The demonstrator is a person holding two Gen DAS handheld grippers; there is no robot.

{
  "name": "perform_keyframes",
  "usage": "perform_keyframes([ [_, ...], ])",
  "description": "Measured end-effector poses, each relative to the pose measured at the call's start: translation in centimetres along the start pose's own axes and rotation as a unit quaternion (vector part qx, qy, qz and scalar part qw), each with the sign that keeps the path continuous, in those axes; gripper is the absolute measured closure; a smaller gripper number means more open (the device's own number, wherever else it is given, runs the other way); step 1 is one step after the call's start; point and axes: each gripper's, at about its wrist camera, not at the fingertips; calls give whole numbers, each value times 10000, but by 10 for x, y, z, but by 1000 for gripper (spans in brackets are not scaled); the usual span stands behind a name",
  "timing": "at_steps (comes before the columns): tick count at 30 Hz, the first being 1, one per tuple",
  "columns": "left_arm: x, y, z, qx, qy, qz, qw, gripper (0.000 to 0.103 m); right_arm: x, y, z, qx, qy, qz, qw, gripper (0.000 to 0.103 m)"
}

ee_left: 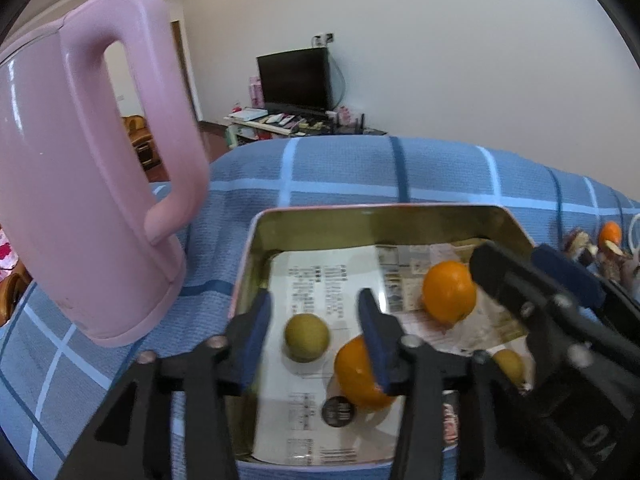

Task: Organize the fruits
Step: 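Carry both fruits over the tin box and open both tools to release them, then move both open tools back toward the remaining fruit pile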

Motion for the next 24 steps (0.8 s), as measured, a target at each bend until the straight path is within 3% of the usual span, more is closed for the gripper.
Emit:
perform_keyframes([
  [1,-2,2,0,10,30,75,10000,36,-6,2,0,49,137,-3,9999,37],
  [2,-5,4,0,28,83,16,10000,19,-13,4,1,122,309,45,9994,36],
  [3,-8,6,0,39,166,-4,9999,17,-20,7,1,211,490,155,9985,34],
  [5,-17,8,0,45,371,-157,9992,0,-30,12,1,334,771,355,9958,26],
  [8,-29,6,0,-16,710,-507,9962,0,-45,19,-2,419,1160,618,9904,24],
  [16,-34,-11,2,-534,808,-434,9944,0,-63,29,-4,297,1632,1274,9779,23],
  [24,-39,-5,3,-481,1087,-664,9907,0,-83,25,2,-14,1840,1457,9721,21],
])
Point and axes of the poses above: each gripper's, at about its wrist camera, not at the fingertips, and x roughly the way its jaws point, y to its right, z to its underside, and after that the axes turned 6 degrees about x, right-handed
